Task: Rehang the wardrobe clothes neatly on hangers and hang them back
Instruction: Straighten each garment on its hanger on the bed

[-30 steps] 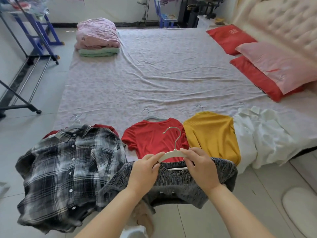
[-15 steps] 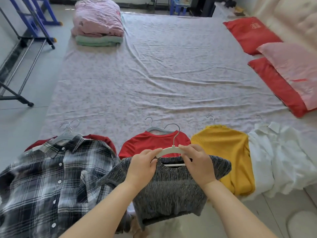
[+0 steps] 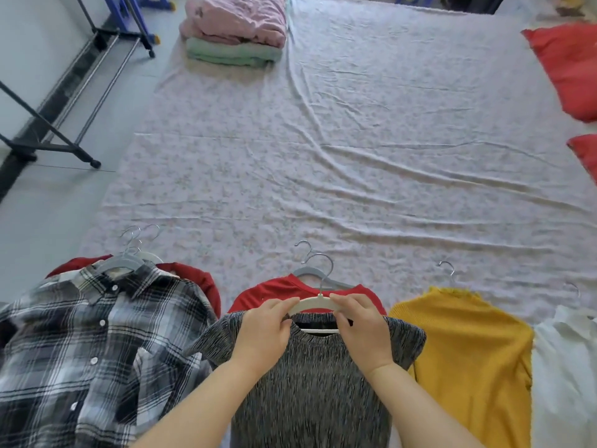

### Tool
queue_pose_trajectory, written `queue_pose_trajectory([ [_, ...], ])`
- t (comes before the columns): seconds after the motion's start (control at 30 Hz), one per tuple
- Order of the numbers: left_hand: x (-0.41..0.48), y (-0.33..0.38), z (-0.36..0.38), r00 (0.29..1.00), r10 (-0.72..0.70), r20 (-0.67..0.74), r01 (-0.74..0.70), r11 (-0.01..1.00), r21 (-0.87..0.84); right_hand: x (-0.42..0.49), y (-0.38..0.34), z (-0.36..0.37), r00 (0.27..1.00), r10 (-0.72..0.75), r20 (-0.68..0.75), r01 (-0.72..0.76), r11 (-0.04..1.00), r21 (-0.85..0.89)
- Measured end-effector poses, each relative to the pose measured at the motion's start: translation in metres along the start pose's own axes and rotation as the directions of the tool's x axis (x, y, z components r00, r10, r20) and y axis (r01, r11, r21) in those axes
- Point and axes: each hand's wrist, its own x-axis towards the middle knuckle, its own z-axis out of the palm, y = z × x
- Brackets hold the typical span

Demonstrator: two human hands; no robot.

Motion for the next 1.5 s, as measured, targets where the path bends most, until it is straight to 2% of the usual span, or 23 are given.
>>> queue_pose_trajectory([
  [0.17, 0.045, -0.014, 0.014, 0.997, -0.080, -0.009, 0.080, 0.997, -0.022, 0.047, 0.023, 0.025, 0.997, 0.000, 0.075, 0.000, 1.000, 0.001],
  [0.37, 0.069, -0.034, 0.039, 0.964, -0.246, 0.098, 0.237, 0.967, 0.098, 0.087, 0.045, 0.057, 0.961, 0.122, 0.247, -0.099, 0.990, -0.106],
  [0.53, 0.057, -0.036, 0.046, 0.934, -0.325, 0.147, 0.303, 0.941, 0.152, 0.066, 0.046, 0.066, 0.929, 0.131, 0.348, -0.080, 0.985, -0.155],
  [0.7, 0.036, -0.030, 0.032, 0.926, -0.348, 0.147, 0.323, 0.931, 0.171, 0.030, 0.036, 0.066, 0.860, 0.167, 0.482, -0.075, 0.976, -0.204],
  [0.83, 0.009, -0.028, 0.008, 0.921, -0.364, 0.142, 0.327, 0.917, 0.230, 0.011, 0.015, 0.058, 0.819, 0.186, 0.543, -0.050, 0.966, -0.256],
  [1.13, -0.076, -0.056, -0.072, 0.891, -0.444, 0.093, 0.400, 0.866, 0.301, -0.015, -0.059, 0.062, 0.763, 0.095, 0.639, 0.116, 0.953, -0.280],
  [1.37, -0.124, -0.119, -0.129, 0.887, -0.460, 0.051, 0.423, 0.851, 0.311, -0.029, -0.132, 0.106, 0.755, 0.054, 0.653, 0.201, 0.930, -0.309],
  [1.5, -0.133, -0.177, -0.169, 0.906, -0.420, 0.048, 0.385, 0.868, 0.312, -0.032, -0.181, 0.152, 0.771, 0.059, 0.634, 0.196, 0.926, -0.324],
])
